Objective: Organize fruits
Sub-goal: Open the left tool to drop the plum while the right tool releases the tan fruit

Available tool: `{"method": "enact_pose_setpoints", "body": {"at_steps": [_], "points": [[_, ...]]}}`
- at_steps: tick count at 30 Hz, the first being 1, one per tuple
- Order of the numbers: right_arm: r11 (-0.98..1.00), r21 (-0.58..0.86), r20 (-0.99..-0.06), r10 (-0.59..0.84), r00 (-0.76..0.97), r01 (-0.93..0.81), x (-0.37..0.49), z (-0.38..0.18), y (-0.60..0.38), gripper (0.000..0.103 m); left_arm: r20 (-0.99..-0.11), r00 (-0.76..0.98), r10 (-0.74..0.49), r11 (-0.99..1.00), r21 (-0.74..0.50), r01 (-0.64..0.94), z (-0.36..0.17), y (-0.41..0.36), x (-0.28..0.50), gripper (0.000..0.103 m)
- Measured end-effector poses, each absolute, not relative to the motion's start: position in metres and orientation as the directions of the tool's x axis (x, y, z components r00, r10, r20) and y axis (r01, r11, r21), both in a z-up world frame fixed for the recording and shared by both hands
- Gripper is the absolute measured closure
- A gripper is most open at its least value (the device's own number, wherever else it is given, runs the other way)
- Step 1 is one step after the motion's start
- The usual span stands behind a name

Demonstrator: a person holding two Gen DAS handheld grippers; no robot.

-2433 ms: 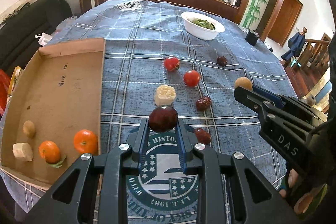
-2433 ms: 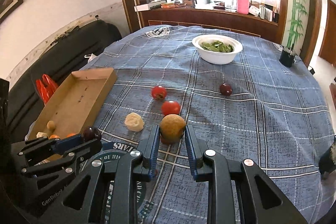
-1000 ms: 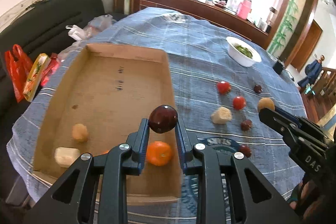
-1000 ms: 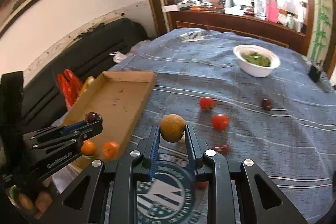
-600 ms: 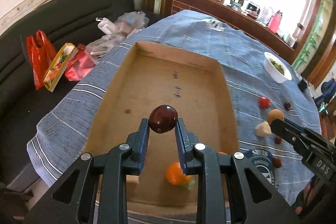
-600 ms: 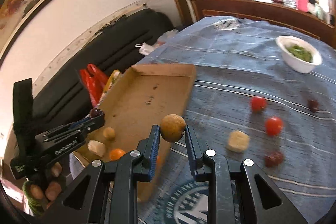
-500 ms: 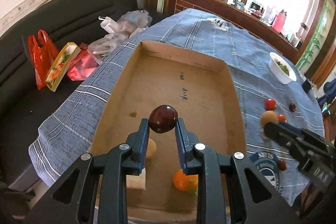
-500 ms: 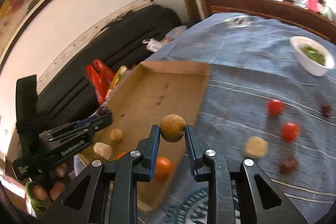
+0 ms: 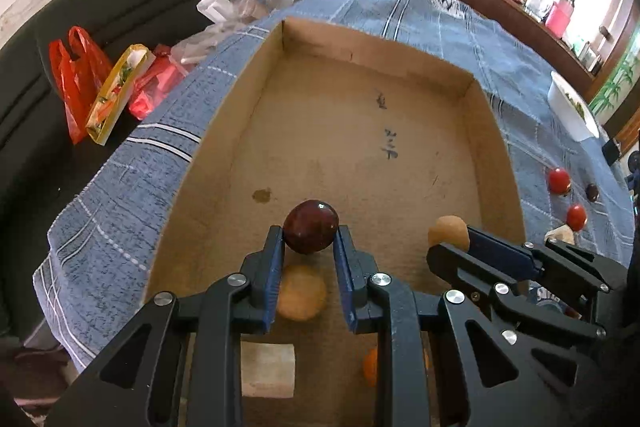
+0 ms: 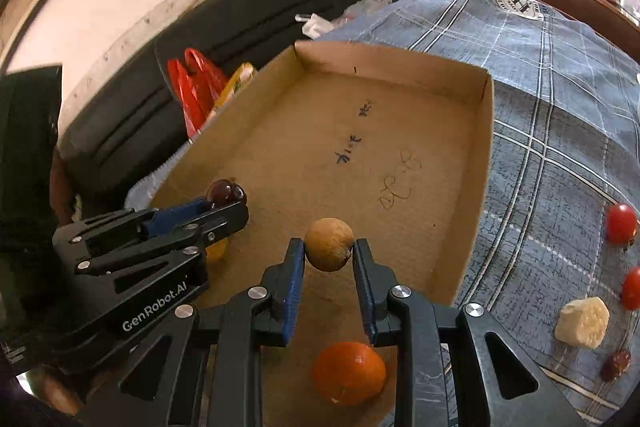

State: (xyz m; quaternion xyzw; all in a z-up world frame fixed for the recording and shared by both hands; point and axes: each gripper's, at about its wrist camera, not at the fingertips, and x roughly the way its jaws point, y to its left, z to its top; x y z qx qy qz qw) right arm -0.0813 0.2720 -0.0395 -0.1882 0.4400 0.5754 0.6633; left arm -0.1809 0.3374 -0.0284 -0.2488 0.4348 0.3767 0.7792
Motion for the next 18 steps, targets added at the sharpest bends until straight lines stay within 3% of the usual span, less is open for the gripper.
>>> {"method": "enact_pose_setpoints", "body": {"at_steps": [5, 10, 12, 18], "points": [[0.263, 0.221, -0.809, 0.587, -0.026, -0.939, -0.086, -0.046, 0.274, 0.074, -0.865, 0.344, 0.366, 0.589, -0.071, -0.805, -0.029, 0.339, -0.182, 0.079], [0.27, 0.222, -0.808, 0.589, -0.022, -0.937, -0.085, -0.047, 0.273, 0.058, -0.871, 0.354, 0.342, 0.558, -0.116, -0.822, -0.028, 0.346, -0.19, 0.067], [0.274, 0.224, -0.803, 0.596, -0.018, -0.935, -0.084, -0.044, 0.269, 0.053, -0.869, 0.356, 0.343, 0.545, -0.125, -0.829, -0.025, 0.347, -0.194, 0.067], [0.284, 0.233, -0.783, 0.622, -0.006, -0.93, -0.083, -0.029, 0.251, 0.053, -0.842, 0.375, 0.389, 0.537, -0.123, -0.834, -0.002, 0.335, -0.202, 0.063]]}}
